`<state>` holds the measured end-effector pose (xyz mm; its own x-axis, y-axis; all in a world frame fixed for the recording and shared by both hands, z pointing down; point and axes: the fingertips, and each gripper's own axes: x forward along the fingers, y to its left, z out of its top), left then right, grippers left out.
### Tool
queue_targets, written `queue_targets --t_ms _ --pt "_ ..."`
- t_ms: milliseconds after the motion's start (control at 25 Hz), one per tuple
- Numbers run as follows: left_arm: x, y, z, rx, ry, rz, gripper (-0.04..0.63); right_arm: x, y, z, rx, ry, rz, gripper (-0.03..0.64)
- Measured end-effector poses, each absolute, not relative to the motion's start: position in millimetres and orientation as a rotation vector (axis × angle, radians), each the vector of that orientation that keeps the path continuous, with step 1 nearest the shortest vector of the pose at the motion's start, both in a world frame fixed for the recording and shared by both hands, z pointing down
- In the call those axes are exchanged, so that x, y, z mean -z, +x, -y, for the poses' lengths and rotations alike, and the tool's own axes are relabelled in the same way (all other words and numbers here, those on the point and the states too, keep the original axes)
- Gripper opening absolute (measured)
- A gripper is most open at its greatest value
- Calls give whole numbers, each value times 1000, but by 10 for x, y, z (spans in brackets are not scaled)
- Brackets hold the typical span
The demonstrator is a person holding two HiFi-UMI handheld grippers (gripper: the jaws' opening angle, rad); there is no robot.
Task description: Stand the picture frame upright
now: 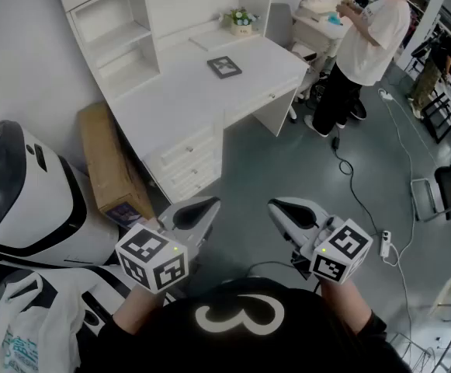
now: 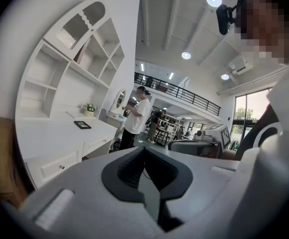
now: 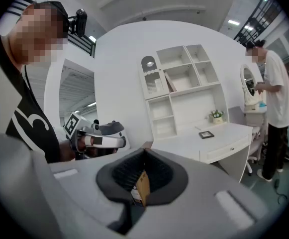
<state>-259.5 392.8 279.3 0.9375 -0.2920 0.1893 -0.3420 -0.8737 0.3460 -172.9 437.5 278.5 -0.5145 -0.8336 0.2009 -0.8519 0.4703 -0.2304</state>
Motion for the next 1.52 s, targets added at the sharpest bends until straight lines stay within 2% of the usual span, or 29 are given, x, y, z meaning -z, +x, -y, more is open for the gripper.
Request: queue_targets --t_ms 840,1160,1520 --pt "-2771 -2444 -3557 -226 2741 551 9 -2792 -1468 -3934 -472 1490 2684 3" --pt "-3084 -1874 -2853 -328 2683 577 9 -3128 -762 -3193 -638 1511 2688 3" --pt "-3430 -749 -1594 -425 2596 586 9 -3531 245 -2031 -846 1404 2666 3"
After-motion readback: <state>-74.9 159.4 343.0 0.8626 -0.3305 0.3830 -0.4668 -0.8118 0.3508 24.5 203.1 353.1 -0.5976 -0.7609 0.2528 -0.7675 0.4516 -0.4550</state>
